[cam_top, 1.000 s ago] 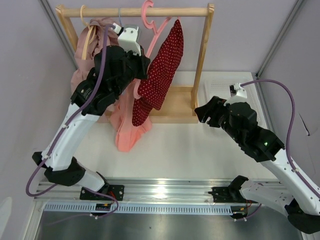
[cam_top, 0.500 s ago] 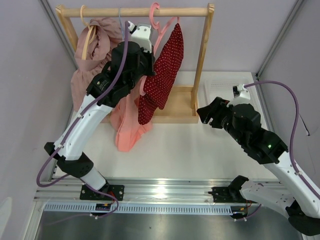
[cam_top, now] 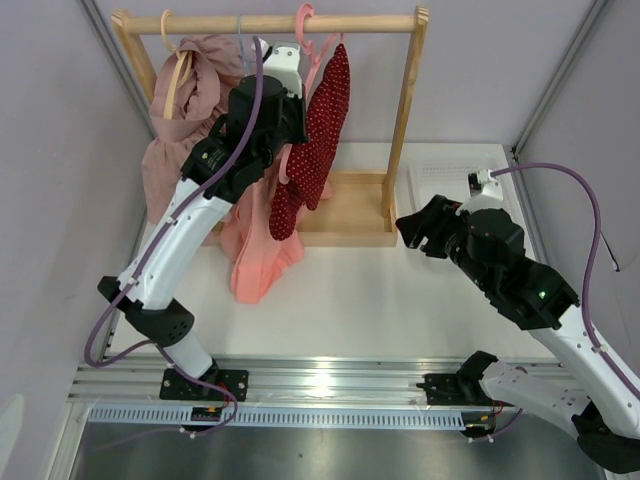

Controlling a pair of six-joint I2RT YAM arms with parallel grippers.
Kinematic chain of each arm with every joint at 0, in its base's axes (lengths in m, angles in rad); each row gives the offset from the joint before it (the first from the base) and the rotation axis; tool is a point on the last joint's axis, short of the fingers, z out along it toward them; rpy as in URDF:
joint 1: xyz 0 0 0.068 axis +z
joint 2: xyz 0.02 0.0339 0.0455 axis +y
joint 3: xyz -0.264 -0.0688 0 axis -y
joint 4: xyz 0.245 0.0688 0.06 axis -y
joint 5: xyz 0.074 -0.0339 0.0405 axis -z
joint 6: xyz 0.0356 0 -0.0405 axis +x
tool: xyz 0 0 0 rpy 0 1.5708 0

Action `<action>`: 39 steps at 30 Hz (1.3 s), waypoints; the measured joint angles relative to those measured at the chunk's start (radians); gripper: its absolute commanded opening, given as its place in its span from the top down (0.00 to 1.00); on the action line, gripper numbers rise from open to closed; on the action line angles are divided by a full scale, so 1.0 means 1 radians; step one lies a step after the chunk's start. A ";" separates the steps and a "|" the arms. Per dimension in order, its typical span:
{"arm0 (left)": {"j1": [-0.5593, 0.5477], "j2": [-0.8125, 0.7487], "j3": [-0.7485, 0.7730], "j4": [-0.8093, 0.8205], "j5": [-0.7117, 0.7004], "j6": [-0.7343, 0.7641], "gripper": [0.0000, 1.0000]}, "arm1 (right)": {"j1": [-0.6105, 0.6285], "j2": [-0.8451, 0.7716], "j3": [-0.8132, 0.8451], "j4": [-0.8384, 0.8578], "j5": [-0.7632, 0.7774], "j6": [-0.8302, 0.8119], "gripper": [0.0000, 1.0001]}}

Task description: Place the skirt on the hanger

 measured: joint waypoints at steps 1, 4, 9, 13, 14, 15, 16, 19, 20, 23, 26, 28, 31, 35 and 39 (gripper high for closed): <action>0.001 0.002 0.004 -0.001 0.001 0.000 1.00 | 0.000 0.000 0.000 0.000 -0.001 0.000 0.36; 0.004 0.013 0.018 -0.006 0.006 0.000 1.00 | 0.000 -0.002 0.000 -0.001 -0.004 0.000 0.36; 0.011 0.033 0.028 0.000 0.011 -0.001 1.00 | -0.002 -0.011 0.000 -0.002 -0.007 0.001 0.36; 0.019 0.054 0.037 -0.009 0.025 -0.002 1.00 | -0.002 -0.014 0.000 -0.004 -0.007 0.001 0.36; 0.020 0.060 0.038 -0.005 0.025 -0.003 1.00 | -0.002 -0.015 0.000 -0.005 -0.007 0.001 0.36; 0.020 0.063 0.038 -0.001 0.026 -0.004 1.00 | -0.002 -0.016 0.000 -0.006 -0.007 0.001 0.36; 0.021 0.065 0.039 0.000 0.025 -0.006 1.00 | -0.002 -0.018 0.000 -0.008 -0.008 0.001 0.36; 0.021 0.065 0.039 0.001 0.027 -0.010 0.94 | -0.002 -0.018 0.000 -0.008 -0.008 0.001 0.36; 0.021 0.065 0.039 0.001 0.028 -0.010 0.79 | -0.002 -0.018 -0.001 -0.008 -0.009 0.001 0.36; 0.021 0.064 0.038 0.001 0.043 -0.019 0.50 | -0.002 -0.020 -0.007 -0.008 -0.009 0.001 0.35; 0.021 0.057 0.031 -0.002 0.066 -0.022 0.39 | -0.002 -0.022 -0.015 -0.008 -0.010 0.001 0.33; 0.021 0.036 0.009 -0.005 0.089 -0.025 0.36 | -0.002 -0.022 -0.016 -0.008 -0.010 0.001 0.32; 0.021 -0.022 -0.048 -0.015 0.126 -0.023 0.33 | -0.002 -0.023 -0.022 -0.006 -0.014 0.001 0.29; 0.021 -0.185 -0.205 -0.013 0.175 -0.015 0.30 | -0.003 -0.023 -0.043 -0.001 -0.025 0.001 0.23; 0.021 -0.396 -0.388 -0.002 0.223 -0.008 0.28 | -0.006 -0.024 -0.059 0.003 -0.036 0.000 0.10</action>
